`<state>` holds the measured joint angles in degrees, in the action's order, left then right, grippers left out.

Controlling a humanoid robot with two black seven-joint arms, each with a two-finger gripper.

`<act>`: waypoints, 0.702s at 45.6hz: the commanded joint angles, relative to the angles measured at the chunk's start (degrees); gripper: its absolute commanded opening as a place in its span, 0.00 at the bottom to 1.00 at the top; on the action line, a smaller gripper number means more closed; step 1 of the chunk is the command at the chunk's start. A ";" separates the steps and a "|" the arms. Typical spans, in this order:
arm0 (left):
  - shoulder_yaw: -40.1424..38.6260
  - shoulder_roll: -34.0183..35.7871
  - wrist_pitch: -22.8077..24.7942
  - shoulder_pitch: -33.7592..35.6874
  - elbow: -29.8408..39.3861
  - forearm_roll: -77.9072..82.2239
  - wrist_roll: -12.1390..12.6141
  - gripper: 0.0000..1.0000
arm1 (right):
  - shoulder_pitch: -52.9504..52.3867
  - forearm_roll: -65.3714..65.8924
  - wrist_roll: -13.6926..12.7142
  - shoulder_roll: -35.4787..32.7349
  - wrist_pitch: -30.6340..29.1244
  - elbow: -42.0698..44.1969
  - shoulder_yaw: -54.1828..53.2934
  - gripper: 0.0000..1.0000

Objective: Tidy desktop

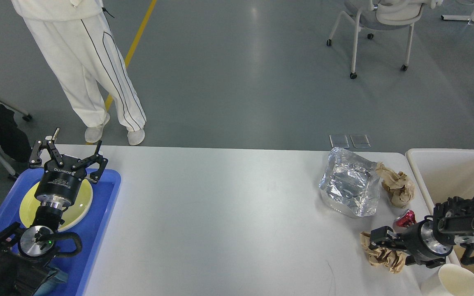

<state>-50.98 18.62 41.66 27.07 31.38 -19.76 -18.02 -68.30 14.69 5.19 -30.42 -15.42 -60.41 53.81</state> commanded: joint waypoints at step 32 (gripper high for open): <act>0.00 0.02 0.00 0.00 0.00 -0.01 0.00 0.97 | -11.58 1.13 1.22 -7.63 -2.59 -9.55 -1.16 0.00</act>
<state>-50.98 18.64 41.66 27.07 31.38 -19.75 -18.02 -73.38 15.01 6.40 -34.99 -14.58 -66.07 51.87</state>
